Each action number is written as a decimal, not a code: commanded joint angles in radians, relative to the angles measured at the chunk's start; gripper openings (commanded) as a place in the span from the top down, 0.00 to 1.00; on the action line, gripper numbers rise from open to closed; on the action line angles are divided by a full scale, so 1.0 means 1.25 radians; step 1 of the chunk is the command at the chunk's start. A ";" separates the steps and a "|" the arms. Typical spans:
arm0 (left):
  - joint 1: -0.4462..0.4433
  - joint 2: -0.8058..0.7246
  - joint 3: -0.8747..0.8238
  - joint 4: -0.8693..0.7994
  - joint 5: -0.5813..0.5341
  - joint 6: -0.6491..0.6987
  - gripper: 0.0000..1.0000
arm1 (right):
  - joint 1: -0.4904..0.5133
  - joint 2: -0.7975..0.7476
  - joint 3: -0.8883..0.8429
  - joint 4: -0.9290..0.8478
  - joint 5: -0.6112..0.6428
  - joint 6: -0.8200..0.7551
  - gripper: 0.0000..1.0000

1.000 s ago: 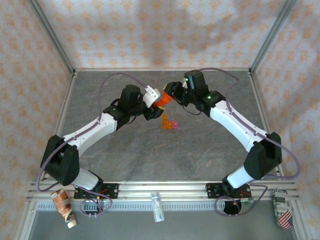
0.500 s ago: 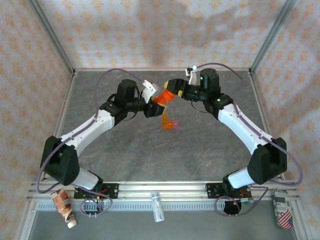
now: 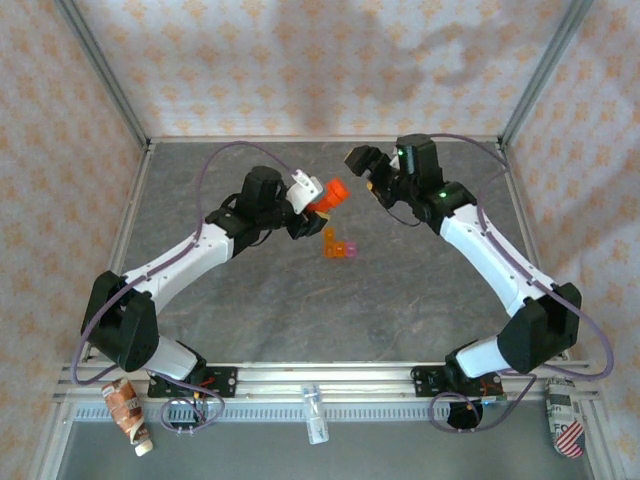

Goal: Sort the pills into containers

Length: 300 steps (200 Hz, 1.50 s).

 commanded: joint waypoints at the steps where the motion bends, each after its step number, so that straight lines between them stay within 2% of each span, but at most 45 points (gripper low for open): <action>1: -0.008 -0.005 0.002 0.020 -0.042 0.036 1.00 | 0.031 0.019 0.050 -0.043 0.055 0.026 0.13; 34: -0.014 0.001 0.005 0.023 -0.041 0.033 1.00 | 0.060 0.050 0.061 -0.028 0.053 0.032 0.13; 89: -0.019 0.004 0.009 0.025 -0.042 0.030 1.00 | 0.085 0.075 0.067 -0.010 0.042 0.041 0.22; 110: -0.021 0.004 0.009 0.026 -0.042 0.028 1.00 | 0.086 0.075 0.062 -0.004 0.041 0.042 0.30; 135: -0.020 0.003 0.009 0.026 -0.041 0.027 1.00 | 0.086 0.065 0.048 0.003 0.046 0.037 0.49; 151: -0.020 0.002 0.012 0.022 -0.037 0.027 1.00 | 0.086 0.057 0.031 0.019 0.052 0.030 0.55; 186: -0.019 -0.006 0.024 -0.007 -0.016 0.029 1.00 | 0.076 0.023 -0.048 0.154 0.029 -0.029 0.56; 213: -0.013 -0.020 0.028 -0.024 0.048 0.005 1.00 | 0.036 -0.007 -0.146 0.377 -0.089 -0.115 0.55; 234: 0.003 -0.024 0.039 -0.027 0.142 -0.047 1.00 | 0.001 -0.022 -0.202 0.501 -0.195 -0.155 0.54; 258: 0.026 -0.013 0.052 -0.012 0.250 -0.122 1.00 | -0.011 -0.014 -0.189 0.488 -0.283 -0.213 0.54; 283: 0.029 -0.012 0.045 0.013 0.260 -0.147 1.00 | -0.011 0.012 -0.157 0.461 -0.314 -0.203 0.53; 291: 0.030 -0.012 0.042 0.017 0.247 -0.146 1.00 | -0.010 0.011 -0.151 0.454 -0.299 -0.191 0.50; 300: 0.030 -0.010 0.040 0.017 0.228 -0.138 1.00 | -0.011 0.007 -0.138 0.429 -0.275 -0.177 0.35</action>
